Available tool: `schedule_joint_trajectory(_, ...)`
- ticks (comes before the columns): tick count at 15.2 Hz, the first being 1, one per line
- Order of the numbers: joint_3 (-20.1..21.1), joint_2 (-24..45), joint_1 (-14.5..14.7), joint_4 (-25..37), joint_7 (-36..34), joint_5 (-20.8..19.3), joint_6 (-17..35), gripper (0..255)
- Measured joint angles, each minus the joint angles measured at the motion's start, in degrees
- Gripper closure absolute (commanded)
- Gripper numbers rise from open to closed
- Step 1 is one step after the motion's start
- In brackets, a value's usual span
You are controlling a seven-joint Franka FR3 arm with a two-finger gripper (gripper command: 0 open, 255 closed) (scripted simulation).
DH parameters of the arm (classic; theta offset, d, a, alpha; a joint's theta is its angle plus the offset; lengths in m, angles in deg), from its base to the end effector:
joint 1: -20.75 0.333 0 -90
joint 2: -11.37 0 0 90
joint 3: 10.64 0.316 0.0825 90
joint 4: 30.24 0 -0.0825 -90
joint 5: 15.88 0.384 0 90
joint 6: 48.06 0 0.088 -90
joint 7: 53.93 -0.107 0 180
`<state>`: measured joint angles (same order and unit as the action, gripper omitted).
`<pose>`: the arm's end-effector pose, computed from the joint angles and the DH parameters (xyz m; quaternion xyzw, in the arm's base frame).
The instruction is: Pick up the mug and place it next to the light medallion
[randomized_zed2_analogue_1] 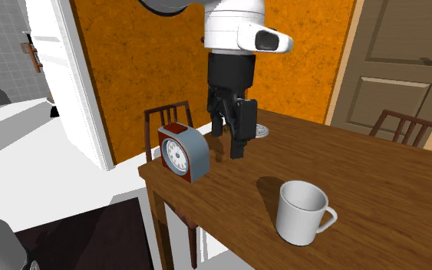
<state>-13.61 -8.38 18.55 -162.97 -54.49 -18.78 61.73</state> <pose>0.4364 -0.0442 0.4724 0.9987 -0.0390 -0.0285 0.0137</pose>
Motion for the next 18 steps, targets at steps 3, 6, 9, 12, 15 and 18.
schedule_joint_trajectory(3,-0.6,6.2,-0.5,2.9,0.0,-0.5,3.9,0)
schedule_joint_trajectory(6,-1.1,12.5,-1.0,6.3,-0.1,-0.8,7.4,0)
schedule_joint_trajectory(9,-1.5,19.2,-1.4,10.5,-0.2,-0.9,10.4,0)
schedule_joint_trajectory(12,-2.0,24.8,-1.8,14.8,-0.1,-1.0,12.2,0)
schedule_joint_trajectory(15,-2.1,26.8,-2.0,15.0,-0.1,-1.0,14.1,0)
schedule_joint_trajectory(18,-2.1,28.0,-2.0,14.1,-0.3,-0.9,16.3,0)
